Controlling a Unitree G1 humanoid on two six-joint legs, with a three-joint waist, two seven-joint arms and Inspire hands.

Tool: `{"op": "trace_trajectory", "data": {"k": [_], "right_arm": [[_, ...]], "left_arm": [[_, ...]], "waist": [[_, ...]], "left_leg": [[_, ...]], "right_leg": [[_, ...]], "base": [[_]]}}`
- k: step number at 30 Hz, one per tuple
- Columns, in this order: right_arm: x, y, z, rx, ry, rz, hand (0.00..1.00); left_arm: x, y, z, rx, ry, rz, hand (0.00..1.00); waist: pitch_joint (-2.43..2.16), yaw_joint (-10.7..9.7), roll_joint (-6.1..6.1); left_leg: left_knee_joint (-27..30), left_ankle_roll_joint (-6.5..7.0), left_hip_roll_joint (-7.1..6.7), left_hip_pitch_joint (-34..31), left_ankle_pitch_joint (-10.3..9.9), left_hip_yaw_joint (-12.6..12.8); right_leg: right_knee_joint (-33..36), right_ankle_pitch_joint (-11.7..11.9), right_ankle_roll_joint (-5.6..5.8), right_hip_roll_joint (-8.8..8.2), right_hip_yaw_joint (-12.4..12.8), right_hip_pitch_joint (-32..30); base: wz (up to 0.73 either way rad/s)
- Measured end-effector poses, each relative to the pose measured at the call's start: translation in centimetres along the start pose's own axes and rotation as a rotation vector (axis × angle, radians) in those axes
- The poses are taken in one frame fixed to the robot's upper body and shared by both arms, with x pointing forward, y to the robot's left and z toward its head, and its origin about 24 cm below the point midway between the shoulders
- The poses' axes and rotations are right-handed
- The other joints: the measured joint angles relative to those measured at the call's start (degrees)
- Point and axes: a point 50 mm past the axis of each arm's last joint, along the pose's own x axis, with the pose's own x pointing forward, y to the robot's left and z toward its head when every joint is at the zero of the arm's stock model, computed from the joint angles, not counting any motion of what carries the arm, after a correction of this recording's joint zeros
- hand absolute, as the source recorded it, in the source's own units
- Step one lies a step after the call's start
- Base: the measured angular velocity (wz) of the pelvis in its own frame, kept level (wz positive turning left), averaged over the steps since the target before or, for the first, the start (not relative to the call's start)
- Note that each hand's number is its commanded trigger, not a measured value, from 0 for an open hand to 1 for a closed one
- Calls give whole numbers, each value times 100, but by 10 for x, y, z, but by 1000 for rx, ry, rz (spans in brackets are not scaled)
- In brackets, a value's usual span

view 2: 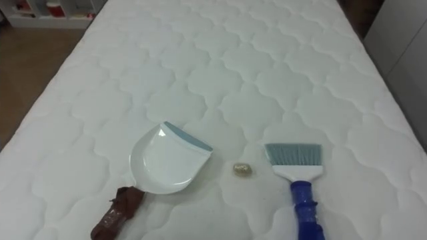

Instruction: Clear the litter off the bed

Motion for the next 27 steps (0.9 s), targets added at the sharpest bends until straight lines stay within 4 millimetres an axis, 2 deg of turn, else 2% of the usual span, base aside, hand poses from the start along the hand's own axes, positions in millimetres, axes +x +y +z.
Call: {"op": "trace_trajectory", "data": {"k": [6, 11, 13, 14, 23, 27], "right_arm": [[0, 0, 5, 3, -35, 3, 0], [0, 0, 12, 18, -76, 5, 0], [0, 1, 15, 41, -101, 9, 0], [0, 2, 18, 48, -117, 13, 0], [-1, 6, 26, 88, -177, 69, 0], [-1, 7, 26, 100, -180, 88, 0]], "left_arm": [[-1, 12, 16, -14, -102, 128, 0], [-8, 28, 50, -62, -281, 248, 0], [-11, 32, 62, -74, -346, 279, 0], [-14, 34, 69, -82, -384, 301, 0], [-35, 40, 114, -113, -642, 386, 0], [-38, 37, 124, -110, -693, 386, 0]], "waist": [[7, -8, -17], [24, -18, -46], [21, -14, -50], [5, -18, -36], [-26, -20, -64], [-21, -30, -78]], "left_leg": [[-7, 0, 0, -4, 0, -10], [-9, -1, 0, -33, 1, -16], [-10, -1, 0, -50, 1, -11], [-10, -1, 0, -63, 1, -7], [-13, -1, 0, -63, 1, -12], [-15, -1, 1, -26, 1, -5]], "right_leg": [[-2, 0, 0, 5, -13, 1], [-7, 0, 0, 4, -30, 20], [-6, 1, 1, 3, -32, -4], [-7, 2, 1, 3, -29, -20], [5, 3, 0, -4, -59, -87], [7, 4, -1, -3, -51, -59]], "base": [[0], [2], [0], [0], [0], [0]]}}
